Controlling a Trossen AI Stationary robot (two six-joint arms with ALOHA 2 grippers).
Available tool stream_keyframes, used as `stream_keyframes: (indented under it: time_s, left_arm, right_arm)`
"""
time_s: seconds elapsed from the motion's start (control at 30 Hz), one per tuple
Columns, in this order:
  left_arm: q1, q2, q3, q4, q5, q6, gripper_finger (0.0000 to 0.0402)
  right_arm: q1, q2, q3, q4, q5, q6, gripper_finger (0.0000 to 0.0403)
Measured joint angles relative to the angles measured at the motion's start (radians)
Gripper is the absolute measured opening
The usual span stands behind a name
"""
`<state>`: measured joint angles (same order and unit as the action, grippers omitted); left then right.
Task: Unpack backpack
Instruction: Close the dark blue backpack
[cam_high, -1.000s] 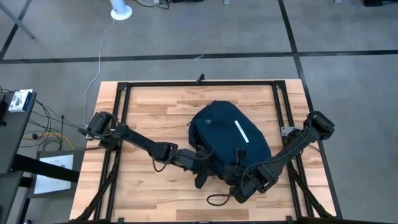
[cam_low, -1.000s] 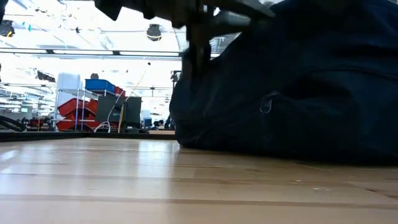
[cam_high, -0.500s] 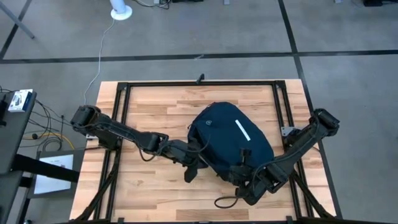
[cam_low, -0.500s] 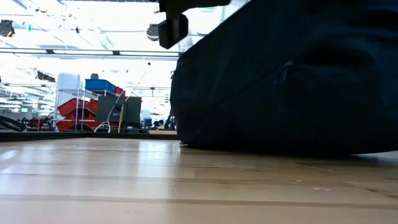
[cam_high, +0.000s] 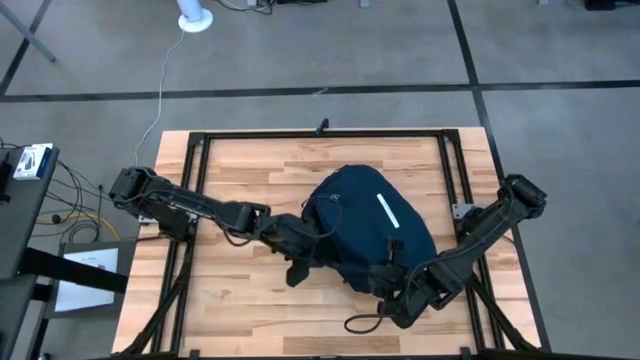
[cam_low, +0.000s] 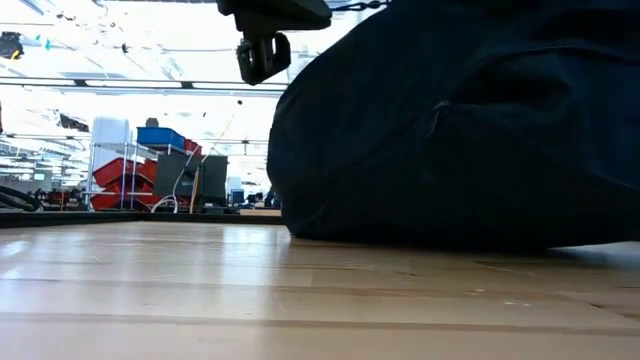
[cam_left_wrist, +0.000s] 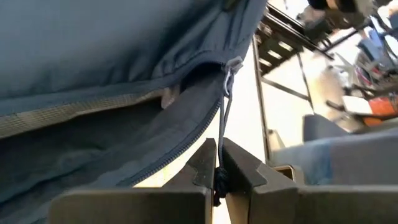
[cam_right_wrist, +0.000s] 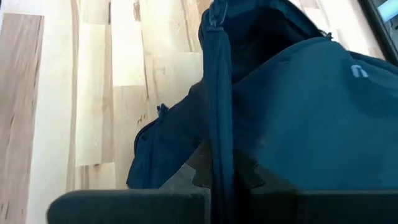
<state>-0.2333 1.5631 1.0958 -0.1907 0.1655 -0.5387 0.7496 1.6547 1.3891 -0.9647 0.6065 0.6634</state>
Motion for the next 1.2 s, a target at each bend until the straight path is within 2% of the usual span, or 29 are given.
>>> stream_keyframes:
  time_s: [0.23,0.5,0.67,0.97,1.1,1.2]
  left_arm:
    - [0.014,-0.001,-0.003,0.003,0.051,-0.004,0.0001]
    - [0.015,-0.001,-0.007,0.149,0.092,0.004,0.0000]
    - [0.012,0.022,-0.007,0.212,0.091,0.011,0.0000]
    - [-0.016,0.131,-0.007,0.296,0.093,0.011,0.0000]
    - [-0.016,0.137,-0.006,0.361,0.096,0.021,0.0000]
    - [-0.015,0.137,-0.005,0.375,0.136,0.041,0.0000]
  right_arm:
    - [0.056,-0.006,-0.003,-0.031,-0.041,-0.067,0.0000]
    - [0.036,-0.010,0.001,-0.074,-0.088,0.006,0.0012]
    - [-0.009,-0.010,0.070,-0.027,-0.092,-0.029,0.0066]
    - [-0.067,0.005,0.046,0.296,-0.118,-0.085,0.0165]
    - [-0.055,0.073,0.040,0.399,-0.070,-0.144,0.0198]
    - [-0.055,0.143,0.049,0.430,-0.042,-0.172,0.0222]
